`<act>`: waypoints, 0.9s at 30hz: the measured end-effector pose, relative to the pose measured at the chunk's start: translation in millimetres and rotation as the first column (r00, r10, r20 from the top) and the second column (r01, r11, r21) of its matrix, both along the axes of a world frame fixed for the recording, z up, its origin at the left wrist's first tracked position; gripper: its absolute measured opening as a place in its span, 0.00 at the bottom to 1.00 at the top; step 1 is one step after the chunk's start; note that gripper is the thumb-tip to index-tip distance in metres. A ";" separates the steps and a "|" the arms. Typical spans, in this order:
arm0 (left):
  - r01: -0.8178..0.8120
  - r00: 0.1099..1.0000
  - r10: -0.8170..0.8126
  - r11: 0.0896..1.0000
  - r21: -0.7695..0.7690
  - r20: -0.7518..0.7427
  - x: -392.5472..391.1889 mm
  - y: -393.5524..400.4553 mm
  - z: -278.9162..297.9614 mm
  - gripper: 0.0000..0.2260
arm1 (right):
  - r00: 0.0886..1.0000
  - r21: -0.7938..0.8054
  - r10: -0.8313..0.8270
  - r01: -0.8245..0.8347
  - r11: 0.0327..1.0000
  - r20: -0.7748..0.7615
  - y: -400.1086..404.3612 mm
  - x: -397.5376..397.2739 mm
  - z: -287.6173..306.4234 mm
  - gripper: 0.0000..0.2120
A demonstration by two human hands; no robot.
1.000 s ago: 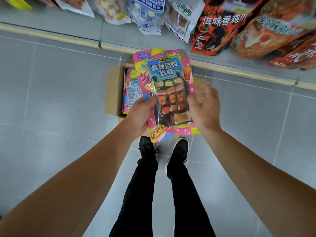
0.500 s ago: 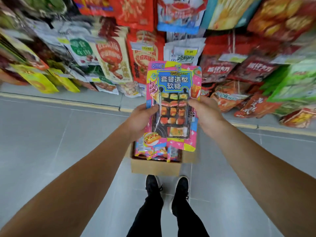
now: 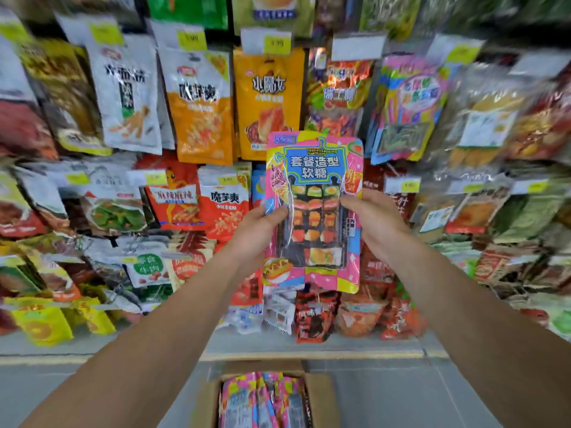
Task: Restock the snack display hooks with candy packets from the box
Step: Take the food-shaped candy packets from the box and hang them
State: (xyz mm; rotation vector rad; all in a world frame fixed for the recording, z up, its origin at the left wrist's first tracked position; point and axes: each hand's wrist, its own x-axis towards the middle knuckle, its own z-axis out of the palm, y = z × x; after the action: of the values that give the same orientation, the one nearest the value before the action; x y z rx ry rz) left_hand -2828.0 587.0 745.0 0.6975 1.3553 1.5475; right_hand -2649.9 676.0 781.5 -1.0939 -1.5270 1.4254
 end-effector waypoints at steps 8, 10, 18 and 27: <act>0.106 0.994 -0.098 0.974 0.199 -0.048 -6.4 26.6 83.2 0.48 | 0.990 0.157 -0.017 0.039 0.987 -0.138 3.3 5.6 88.6 0.08; 0.141 0.989 -0.128 0.967 0.210 -0.076 -9.1 32.0 95.8 0.50 | 0.986 0.148 -0.047 0.071 0.986 -0.161 3.8 4.8 101.3 0.05; 0.194 0.974 -0.160 0.956 0.221 -0.162 -2.1 48.1 151.8 0.02 | 0.941 0.085 -0.122 0.156 0.984 -0.314 61.0 0.8 121.9 0.40; 0.126 0.958 0.008 0.887 0.444 -0.288 -3.4 102.8 231.8 0.04 | 0.939 0.174 -0.054 0.119 0.977 -0.339 101.7 -6.5 169.0 0.22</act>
State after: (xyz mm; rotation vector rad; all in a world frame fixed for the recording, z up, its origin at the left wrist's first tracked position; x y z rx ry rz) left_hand -2831.4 689.8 976.8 1.2853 1.1542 1.7887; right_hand -2656.4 777.7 950.5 -0.7502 -1.3238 1.2952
